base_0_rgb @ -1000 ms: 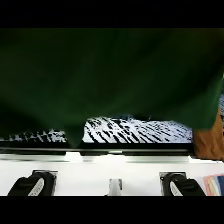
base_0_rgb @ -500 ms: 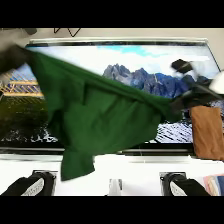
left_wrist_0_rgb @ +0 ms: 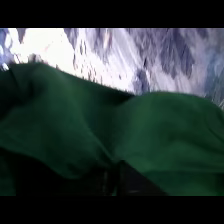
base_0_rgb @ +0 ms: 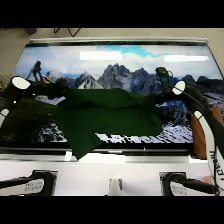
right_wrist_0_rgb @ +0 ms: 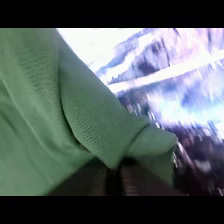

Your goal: Fold the shirts.

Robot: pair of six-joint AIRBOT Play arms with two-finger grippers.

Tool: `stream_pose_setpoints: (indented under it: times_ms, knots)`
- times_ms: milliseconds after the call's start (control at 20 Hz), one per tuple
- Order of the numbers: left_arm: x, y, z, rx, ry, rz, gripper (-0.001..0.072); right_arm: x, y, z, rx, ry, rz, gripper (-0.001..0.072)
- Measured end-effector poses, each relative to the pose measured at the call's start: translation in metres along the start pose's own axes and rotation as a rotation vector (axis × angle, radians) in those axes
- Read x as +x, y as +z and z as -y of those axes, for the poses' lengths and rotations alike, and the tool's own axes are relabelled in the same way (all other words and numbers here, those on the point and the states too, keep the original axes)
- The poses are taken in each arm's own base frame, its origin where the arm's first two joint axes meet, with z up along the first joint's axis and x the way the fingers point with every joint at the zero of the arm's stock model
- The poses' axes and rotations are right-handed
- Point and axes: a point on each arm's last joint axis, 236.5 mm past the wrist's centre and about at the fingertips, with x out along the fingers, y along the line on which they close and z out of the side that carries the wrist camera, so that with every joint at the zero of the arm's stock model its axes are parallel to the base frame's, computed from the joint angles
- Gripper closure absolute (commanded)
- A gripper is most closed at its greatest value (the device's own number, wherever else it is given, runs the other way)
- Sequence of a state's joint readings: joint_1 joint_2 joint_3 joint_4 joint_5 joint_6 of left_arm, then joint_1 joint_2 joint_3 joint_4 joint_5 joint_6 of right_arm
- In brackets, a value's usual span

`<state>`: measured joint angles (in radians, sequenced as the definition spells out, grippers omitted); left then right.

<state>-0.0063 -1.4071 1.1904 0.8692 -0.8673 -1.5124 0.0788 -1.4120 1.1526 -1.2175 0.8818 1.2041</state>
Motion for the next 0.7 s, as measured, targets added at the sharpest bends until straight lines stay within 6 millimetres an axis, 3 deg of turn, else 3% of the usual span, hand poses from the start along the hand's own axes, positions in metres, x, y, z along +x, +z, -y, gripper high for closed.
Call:
stream_pose_setpoints:
  times_ms: [50,150,250,400,550,700]
  knots:
    - [0.004,-0.003,-0.001,-0.006,-0.002,-0.015,0.0019,0.002,0.005,0.0,0.013,0.004,0.021,0.0161]
    - [0.002,-0.002,-0.003,-0.011,-0.003,-0.04,0.0096,-0.006,0.016,0.005,0.003,0.001,0.051,0.0162]
    - [-0.016,0.002,-0.016,0.002,0.028,-0.081,0.0129,-0.028,0.019,0.03,-0.029,-0.04,0.045,0.0163]
    - [-0.056,-0.011,-0.072,0.001,0.169,-0.203,0.0128,-0.069,-0.005,0.086,0.026,-0.1,-0.024,0.0192]
    - [-0.084,-0.058,-0.128,-0.102,0.264,-0.334,0.0129,-0.093,-0.055,0.118,0.112,-0.082,-0.148,0.0192]
    - [-0.079,-0.121,-0.152,-0.209,0.245,-0.437,0.013,-0.096,-0.091,0.112,0.123,-0.003,-0.247,0.0192]
